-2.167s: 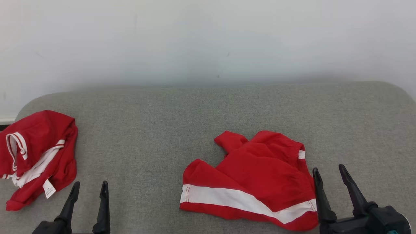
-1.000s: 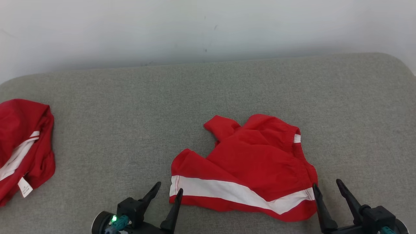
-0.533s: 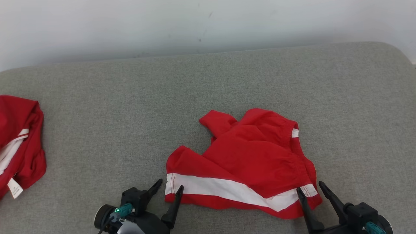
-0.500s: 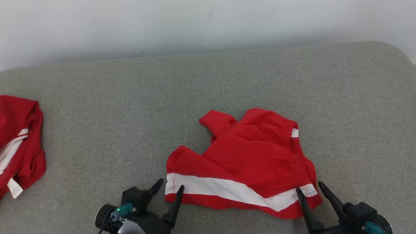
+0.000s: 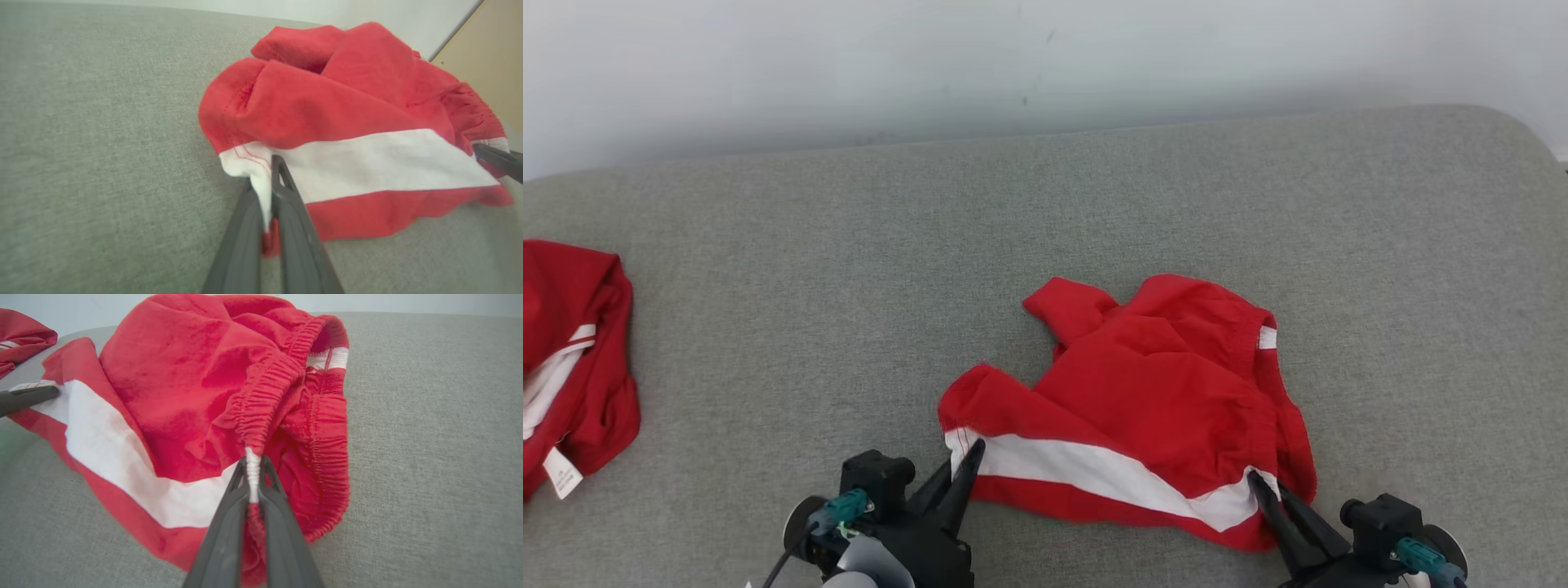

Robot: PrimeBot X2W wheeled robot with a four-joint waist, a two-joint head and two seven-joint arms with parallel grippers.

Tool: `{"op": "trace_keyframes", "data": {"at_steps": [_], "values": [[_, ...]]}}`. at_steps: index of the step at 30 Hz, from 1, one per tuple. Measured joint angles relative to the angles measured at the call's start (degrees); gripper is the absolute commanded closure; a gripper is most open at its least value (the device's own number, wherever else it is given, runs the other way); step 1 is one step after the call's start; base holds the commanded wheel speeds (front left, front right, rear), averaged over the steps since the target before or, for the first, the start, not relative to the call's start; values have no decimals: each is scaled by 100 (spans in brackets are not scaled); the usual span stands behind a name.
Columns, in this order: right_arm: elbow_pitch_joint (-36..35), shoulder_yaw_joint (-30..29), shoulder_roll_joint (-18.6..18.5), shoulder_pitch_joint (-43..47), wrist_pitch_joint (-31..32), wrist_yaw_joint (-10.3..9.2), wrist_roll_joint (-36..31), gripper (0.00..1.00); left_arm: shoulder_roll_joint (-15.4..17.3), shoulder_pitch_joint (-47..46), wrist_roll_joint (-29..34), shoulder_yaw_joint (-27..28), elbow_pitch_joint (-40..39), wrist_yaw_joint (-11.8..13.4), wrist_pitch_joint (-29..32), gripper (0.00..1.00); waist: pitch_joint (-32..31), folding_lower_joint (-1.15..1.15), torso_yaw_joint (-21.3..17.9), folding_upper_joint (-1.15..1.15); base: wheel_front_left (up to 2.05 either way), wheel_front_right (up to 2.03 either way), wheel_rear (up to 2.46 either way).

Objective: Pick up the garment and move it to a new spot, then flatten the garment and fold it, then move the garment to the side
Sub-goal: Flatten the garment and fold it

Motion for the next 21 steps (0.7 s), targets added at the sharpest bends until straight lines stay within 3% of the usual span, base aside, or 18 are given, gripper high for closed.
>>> {"op": "trace_keyframes", "data": {"at_steps": [5,12,15,21], "values": [[-210,97,-68,-65,-26,0,62,100,121,205,-36,272,-534,-1,0,100,-85,0,50,0,0,0,0],[-1107,48,-159,-185,-33,0,300,100,372,331,-41,678,-1278,-1,0,100,-207,0,109,0,0,0,0],[-1485,57,-294,-498,-33,0,632,100,565,14,-215,725,-1615,-1,0,100,-220,-1,161,0,0,0,0],[-1556,157,-409,-1693,158,0,1336,100,931,-1322,-845,653,-1984,0,436,100,-12,0,171,0,0,0,0]]}}
